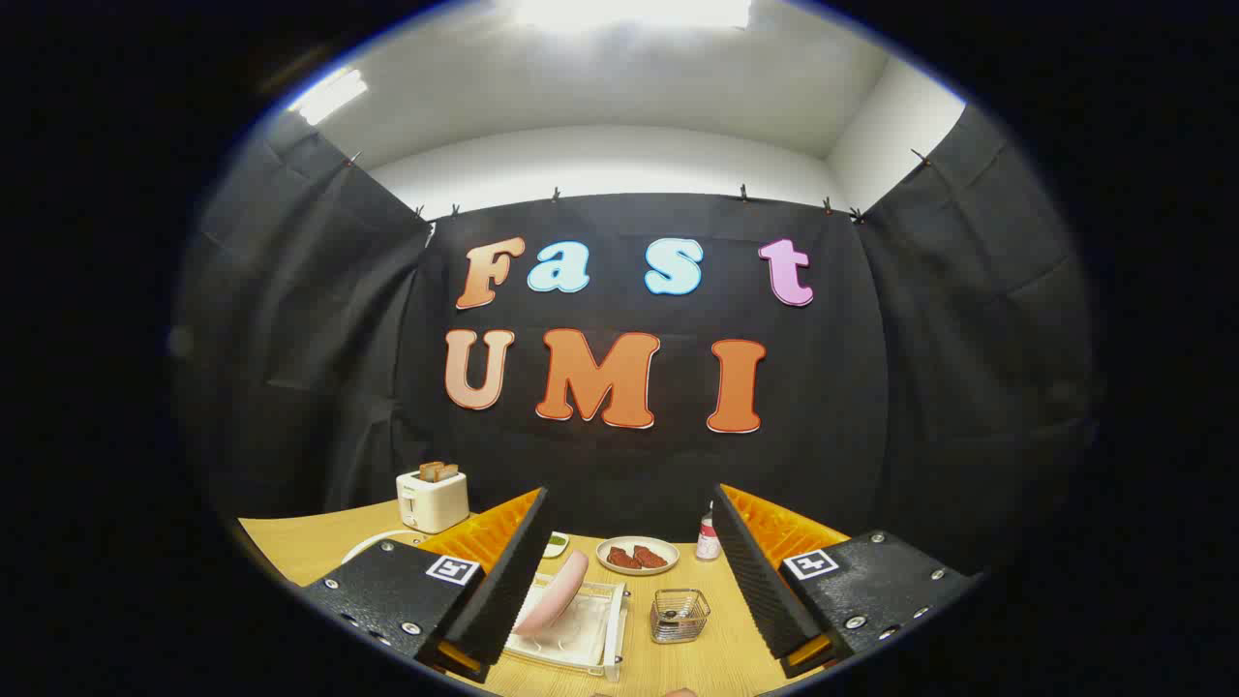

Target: Take the plate from the dish rack, then take the spoon from the basket and place it into the plate.

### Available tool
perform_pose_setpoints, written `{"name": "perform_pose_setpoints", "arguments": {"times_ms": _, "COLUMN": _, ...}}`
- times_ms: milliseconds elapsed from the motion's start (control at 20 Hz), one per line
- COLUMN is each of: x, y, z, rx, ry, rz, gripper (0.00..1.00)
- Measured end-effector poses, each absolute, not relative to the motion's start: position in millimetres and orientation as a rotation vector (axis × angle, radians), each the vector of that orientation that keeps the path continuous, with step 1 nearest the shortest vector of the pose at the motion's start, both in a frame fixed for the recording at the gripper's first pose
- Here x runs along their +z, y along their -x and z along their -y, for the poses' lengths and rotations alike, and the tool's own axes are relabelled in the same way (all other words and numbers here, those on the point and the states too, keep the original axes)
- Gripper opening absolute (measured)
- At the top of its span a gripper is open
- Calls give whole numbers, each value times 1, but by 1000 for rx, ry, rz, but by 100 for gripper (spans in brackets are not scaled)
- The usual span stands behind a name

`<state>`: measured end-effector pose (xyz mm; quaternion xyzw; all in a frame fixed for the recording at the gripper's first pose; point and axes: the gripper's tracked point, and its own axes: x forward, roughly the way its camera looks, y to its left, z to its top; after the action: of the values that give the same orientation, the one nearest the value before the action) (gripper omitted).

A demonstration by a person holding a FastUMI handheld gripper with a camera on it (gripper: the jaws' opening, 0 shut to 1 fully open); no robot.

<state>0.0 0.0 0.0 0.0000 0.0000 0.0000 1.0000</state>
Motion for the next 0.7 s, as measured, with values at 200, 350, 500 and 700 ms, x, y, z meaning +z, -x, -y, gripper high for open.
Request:
{"name": "perform_pose_setpoints", "arguments": {"times_ms": 200, "x": -1, "y": 3, "z": -10, "rx": 22, "ry": -4, "rz": 5, "gripper": 98}}
{"name": "perform_pose_setpoints", "arguments": {"times_ms": 350, "x": -4, "y": 4, "z": -12, "rx": 40, "ry": -32, "rz": 12, "gripper": 98}}
{"name": "perform_pose_setpoints", "arguments": {"times_ms": 500, "x": -11, "y": 2, "z": -8, "rx": 35, "ry": -46, "rz": -2, "gripper": 98}}
{"name": "perform_pose_setpoints", "arguments": {"times_ms": 700, "x": -18, "y": 0, "z": -8, "rx": 38, "ry": -49, "rz": -18, "gripper": 98}}
